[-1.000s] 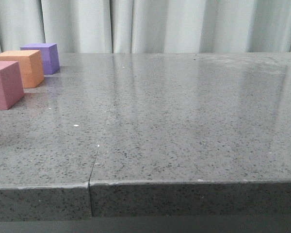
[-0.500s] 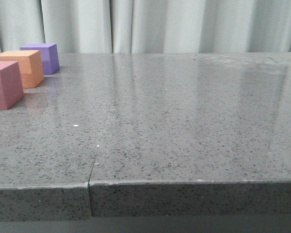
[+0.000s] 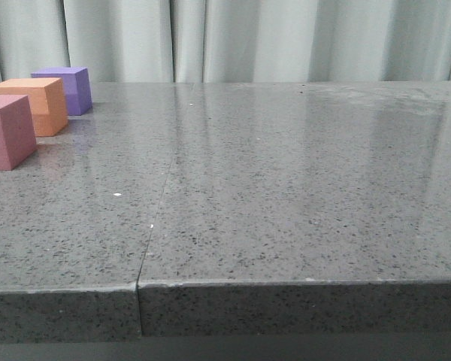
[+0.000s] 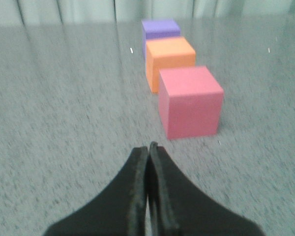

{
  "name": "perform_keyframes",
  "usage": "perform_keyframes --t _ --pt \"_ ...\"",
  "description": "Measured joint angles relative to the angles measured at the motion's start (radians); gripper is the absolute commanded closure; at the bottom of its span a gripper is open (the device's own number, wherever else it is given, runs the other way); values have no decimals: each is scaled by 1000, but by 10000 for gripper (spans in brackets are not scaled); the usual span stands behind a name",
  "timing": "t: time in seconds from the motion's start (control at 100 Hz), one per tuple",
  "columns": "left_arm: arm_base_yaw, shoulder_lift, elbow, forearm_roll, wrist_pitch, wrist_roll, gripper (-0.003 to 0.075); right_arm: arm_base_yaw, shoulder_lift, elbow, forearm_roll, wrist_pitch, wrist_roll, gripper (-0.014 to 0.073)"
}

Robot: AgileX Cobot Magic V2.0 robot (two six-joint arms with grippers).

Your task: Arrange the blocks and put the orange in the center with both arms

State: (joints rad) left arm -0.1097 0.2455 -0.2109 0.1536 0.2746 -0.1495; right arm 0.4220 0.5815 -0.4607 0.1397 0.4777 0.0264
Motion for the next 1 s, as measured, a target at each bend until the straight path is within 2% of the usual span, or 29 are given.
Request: perform_keyframes --t 0.12,0.26,0.49,1.0 --pt "56 -70 84 -74 -137 88 741 0 0 0 0 0 0 663" --pt "107 -142 160 -140 -226 159 741 0 0 0 0 0 0 663" --pt "142 -250 212 -168 -275 173 741 0 0 0 0 0 0 663" --pt "143 -252 212 -171 -264 173 741 0 0 0 0 0 0 663"
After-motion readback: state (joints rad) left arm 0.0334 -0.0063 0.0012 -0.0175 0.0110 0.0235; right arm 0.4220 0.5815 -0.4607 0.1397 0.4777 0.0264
